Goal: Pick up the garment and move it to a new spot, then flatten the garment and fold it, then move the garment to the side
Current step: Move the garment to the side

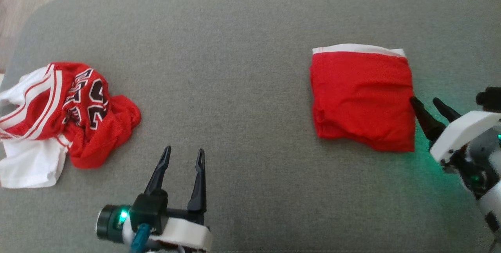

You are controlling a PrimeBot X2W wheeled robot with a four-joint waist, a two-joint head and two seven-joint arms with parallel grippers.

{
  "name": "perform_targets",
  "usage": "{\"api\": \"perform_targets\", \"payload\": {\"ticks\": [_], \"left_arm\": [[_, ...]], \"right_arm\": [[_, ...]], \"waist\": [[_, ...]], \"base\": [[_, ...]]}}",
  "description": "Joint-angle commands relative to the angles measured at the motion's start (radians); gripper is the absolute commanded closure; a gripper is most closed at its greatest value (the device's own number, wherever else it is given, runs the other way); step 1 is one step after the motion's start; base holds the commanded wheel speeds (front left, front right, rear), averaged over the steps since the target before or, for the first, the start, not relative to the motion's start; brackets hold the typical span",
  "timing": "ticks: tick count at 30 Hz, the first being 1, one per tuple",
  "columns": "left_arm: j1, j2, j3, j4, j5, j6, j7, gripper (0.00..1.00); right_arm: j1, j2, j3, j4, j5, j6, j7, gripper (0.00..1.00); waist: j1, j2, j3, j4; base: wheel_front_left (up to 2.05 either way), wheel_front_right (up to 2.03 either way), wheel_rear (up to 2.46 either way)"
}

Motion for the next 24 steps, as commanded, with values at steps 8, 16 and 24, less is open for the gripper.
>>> {"api": "perform_targets", "payload": {"ticks": [8, 16, 24], "left_arm": [[-0.074, -0.003, 0.001, -0.018, -0.002, 0.019, -0.012, 0.0], [-0.106, -0.003, -0.008, -0.03, 0.003, 0.024, -0.012, 0.0], [-0.128, -0.003, -0.003, -0.037, 0.012, 0.025, -0.012, 0.0]], "right_arm": [[-0.056, -0.106, 0.096, -0.041, 0.169, 0.007, 0.073, 0.2], [-0.106, -0.13, 0.178, -0.033, 0.234, 0.007, 0.046, 1.0], [-0.164, -0.196, 0.25, -0.018, 0.237, 0.007, -0.019, 1.0]], "waist": [[0.0, 0.0, 0.048, 0.02], [0.0, 0.0, 0.074, 0.007], [0.0, 0.0, 0.105, -0.034]], "base": [[0.0, 0.0, 0.0], [0.0, 0.0, 0.0], [0.0, 0.0, 0.0]]}}
